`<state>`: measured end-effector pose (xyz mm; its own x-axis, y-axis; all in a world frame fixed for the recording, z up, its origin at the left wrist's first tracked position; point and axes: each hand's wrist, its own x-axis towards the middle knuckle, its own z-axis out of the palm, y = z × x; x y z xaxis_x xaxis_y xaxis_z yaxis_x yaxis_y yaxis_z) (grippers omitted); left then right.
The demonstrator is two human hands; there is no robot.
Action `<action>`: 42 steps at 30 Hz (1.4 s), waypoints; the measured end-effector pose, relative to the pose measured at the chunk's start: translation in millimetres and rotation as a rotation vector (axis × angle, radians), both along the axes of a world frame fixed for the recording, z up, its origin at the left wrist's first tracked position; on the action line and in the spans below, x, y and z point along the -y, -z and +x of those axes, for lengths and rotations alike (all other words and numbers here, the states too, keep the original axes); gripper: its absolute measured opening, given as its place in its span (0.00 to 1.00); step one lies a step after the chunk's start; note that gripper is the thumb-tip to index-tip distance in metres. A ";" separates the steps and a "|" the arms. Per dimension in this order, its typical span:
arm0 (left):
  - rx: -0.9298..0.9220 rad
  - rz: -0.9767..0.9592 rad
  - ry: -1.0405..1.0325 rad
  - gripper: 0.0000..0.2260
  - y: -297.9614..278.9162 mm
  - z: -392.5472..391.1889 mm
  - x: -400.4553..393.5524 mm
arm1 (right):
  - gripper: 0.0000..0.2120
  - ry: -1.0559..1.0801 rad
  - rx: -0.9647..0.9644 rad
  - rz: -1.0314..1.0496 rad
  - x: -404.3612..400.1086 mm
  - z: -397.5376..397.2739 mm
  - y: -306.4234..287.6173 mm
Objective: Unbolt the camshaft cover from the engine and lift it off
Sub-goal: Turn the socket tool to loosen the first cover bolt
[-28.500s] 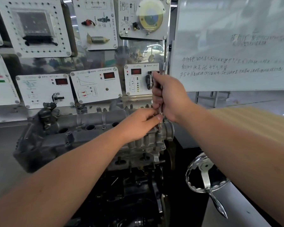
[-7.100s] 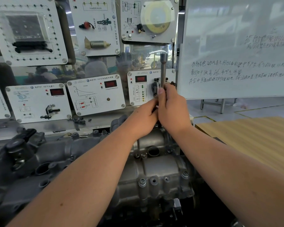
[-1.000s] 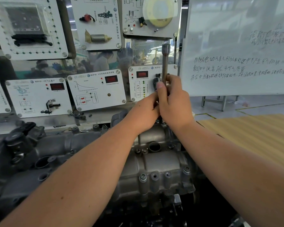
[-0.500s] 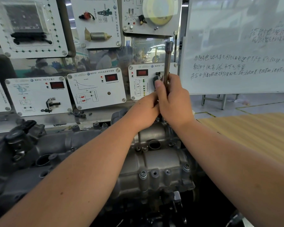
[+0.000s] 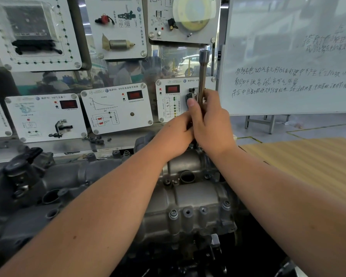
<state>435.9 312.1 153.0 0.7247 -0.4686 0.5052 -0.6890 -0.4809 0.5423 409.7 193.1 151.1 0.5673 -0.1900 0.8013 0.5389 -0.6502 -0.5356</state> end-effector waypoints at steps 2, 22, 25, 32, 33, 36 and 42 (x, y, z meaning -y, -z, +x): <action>-0.003 -0.024 0.007 0.14 0.4 -0.3 0.4 | 0.10 0.010 0.003 -0.028 0.1 1.1 0.7; -0.075 -0.043 0.044 0.20 2.6 -2.8 -0.4 | 0.13 0.029 0.015 -0.015 0.7 3.3 0.5; -0.037 -0.013 0.026 0.19 0.1 -4.2 -1.0 | 0.12 0.012 -0.002 0.006 1.5 3.6 0.6; -0.024 -0.039 0.002 0.16 0.7 -2.7 -0.4 | 0.09 0.002 0.019 -0.037 0.4 2.4 0.8; -0.026 -0.044 0.010 0.17 1.3 -2.9 -0.5 | 0.11 0.002 0.013 -0.030 0.1 2.1 0.5; -0.052 -0.048 0.038 0.19 2.1 -4.0 -1.0 | 0.14 0.009 0.009 -0.007 0.1 1.4 -0.2; -0.045 -0.042 0.029 0.16 0.2 -5.0 -0.6 | 0.10 -0.005 -0.007 0.006 0.8 2.7 0.3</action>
<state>430.9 312.7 152.8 0.7339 -0.4686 0.4917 -0.6764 -0.4378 0.5924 412.4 192.3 150.9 0.5739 -0.1922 0.7960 0.5383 -0.6439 -0.5436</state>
